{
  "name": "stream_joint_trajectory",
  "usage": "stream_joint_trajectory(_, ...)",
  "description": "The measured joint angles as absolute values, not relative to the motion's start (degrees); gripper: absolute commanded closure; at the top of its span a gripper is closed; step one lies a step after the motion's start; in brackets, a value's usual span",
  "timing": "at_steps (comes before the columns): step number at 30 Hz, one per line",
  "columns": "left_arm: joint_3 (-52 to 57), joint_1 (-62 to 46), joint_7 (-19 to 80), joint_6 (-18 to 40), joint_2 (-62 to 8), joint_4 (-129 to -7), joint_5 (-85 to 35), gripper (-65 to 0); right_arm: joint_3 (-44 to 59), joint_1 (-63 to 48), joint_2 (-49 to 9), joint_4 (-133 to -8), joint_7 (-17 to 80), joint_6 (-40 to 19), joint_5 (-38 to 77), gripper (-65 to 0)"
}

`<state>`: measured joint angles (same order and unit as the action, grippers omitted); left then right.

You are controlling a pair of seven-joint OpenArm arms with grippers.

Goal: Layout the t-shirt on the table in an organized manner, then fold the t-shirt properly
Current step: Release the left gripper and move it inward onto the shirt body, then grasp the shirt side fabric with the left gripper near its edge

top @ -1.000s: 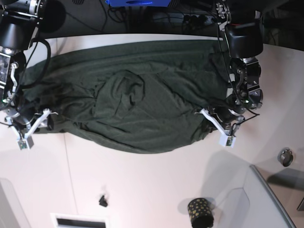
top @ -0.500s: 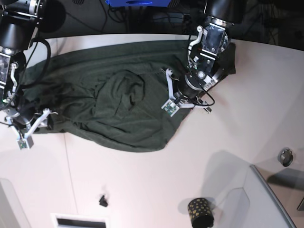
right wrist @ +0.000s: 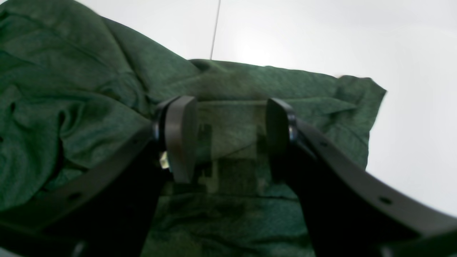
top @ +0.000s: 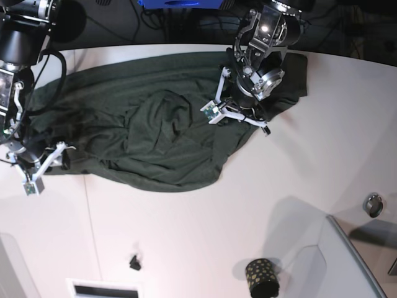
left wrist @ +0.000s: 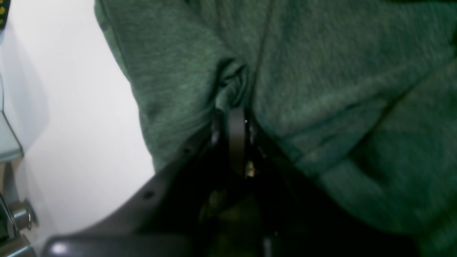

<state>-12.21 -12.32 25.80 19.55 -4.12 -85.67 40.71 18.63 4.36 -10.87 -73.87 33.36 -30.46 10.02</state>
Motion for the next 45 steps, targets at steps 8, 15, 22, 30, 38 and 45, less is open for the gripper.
stream_joint_trajectory(8, -10.35, -13.21, 30.98, 19.42, -2.35, -95.37, 40.53, -42.0, 18.63, 4.25, -10.74, -69.97, 33.28, -30.48, 10.15, -29.3)
stream_joint_trajectory(15, -7.40, -13.37, 32.18, 19.86, -2.28, -96.60, 27.22, -51.0, 18.63, 4.40, -10.72, -69.95, 33.21, -30.46, 10.07, -29.3)
stream_joint_trajectory(22, 9.19, -9.06, 32.08, 18.31, -3.73, -92.99, -7.20, -50.8, 18.63, 4.43, -10.85, -70.00, 33.06, -30.48, 10.24, -29.3)
stream_joint_trajectory(30, 6.50, -4.95, 32.93, 18.39, -9.52, -79.37, -20.67, -49.7, 18.63, 4.62, -10.90, -70.00, 33.12, -30.30, 10.24, -29.3)
stream_joint_trajectory(38, 1.91, -2.52, 32.60, 18.74, -8.97, -78.87, -21.26, -32.9, 18.63, 4.73, -10.87, -70.00, 33.10, -30.28, 10.20, -29.3)
stream_joint_trajectory(45, 2.04, -1.06, 32.42, 18.59, -9.08, -74.89, -21.32, -32.4, 18.63, 4.73, -10.90, -69.97, 33.08, -30.48, 10.22, -29.3)
